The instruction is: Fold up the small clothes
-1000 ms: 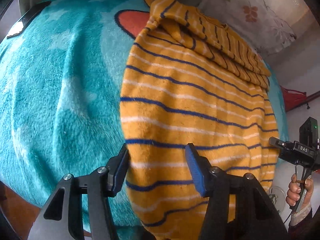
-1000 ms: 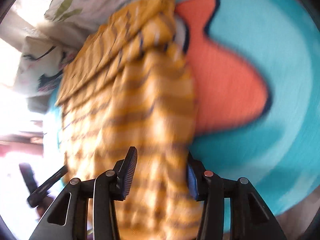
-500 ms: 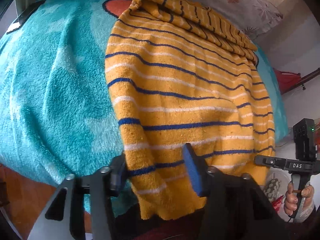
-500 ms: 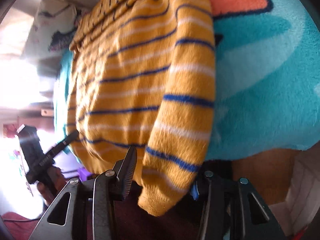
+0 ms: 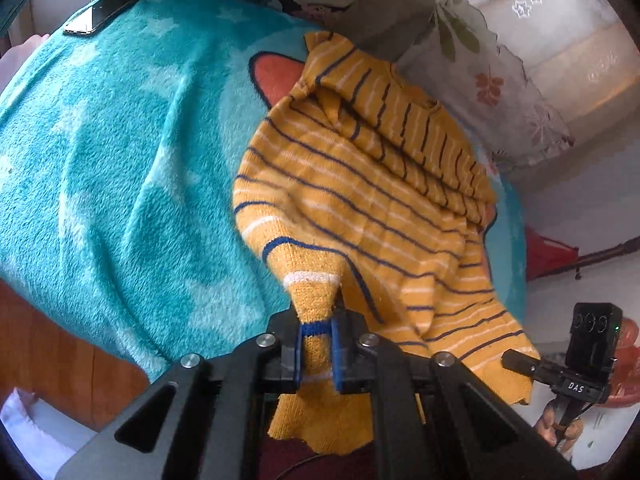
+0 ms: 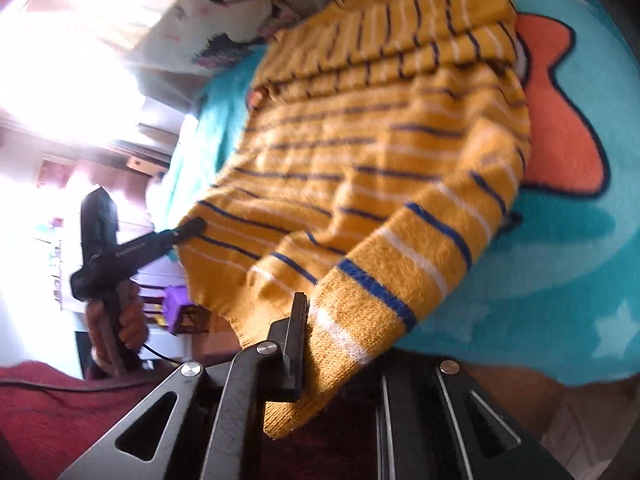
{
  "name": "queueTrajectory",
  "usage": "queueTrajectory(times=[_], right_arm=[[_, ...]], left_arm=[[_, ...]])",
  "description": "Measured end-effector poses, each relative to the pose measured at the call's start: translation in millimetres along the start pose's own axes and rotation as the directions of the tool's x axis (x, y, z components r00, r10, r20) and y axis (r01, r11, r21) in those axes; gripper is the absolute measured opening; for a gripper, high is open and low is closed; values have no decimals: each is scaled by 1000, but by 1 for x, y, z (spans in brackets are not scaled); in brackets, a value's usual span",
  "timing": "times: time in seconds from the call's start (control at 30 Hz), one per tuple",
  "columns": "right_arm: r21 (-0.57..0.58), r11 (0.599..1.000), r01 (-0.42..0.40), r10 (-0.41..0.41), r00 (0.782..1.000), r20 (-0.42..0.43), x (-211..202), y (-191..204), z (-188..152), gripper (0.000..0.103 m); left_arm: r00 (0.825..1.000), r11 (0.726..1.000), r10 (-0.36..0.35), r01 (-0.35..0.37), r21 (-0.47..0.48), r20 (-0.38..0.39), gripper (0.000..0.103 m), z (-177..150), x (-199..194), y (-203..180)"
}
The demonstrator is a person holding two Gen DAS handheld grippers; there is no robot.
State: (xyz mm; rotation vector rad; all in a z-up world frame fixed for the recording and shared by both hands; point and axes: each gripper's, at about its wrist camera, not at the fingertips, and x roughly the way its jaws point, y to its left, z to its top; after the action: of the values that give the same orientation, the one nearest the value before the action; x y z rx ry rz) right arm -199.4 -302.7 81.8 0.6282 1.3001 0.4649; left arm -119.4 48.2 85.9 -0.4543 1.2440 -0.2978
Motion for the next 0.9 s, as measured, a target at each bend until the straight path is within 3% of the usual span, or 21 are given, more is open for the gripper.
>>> queueTrajectory(times=[0.13,0.2,0.37,0.5,0.63,0.73,0.8,0.9], right_arm=[[-8,999,-54,54,996,76,-12,-2,48,13],[-4,997,-73,73,989,127,-20,-5,75,13],[51,998,-45,32,972,233,-17,-18,146,13],[128,991,44,-79,956,284,4,-40,212,13],[289,950,120,-202,941,273,28,-82,261,14],[404,911,85,-202,944,259,43,-111,284,23],[444,895,39,-182,941,286,46,-121,290,29],[495,868,-25,-163,929,333,44,-133,297,37]], left_arm=[[997,999,-5,8,-34,82,10,42,-6,-9],[992,1000,24,-21,-21,124,10,69,-3,-19],[993,999,32,-33,9,110,10,148,36,-36],[996,997,51,-55,53,75,10,209,91,-48],[999,999,34,-35,40,11,12,251,134,-49],[1000,999,-22,22,23,-9,24,266,146,-47],[999,998,-48,48,28,-5,41,268,147,-44],[995,995,-96,96,18,-10,53,268,144,-37]])
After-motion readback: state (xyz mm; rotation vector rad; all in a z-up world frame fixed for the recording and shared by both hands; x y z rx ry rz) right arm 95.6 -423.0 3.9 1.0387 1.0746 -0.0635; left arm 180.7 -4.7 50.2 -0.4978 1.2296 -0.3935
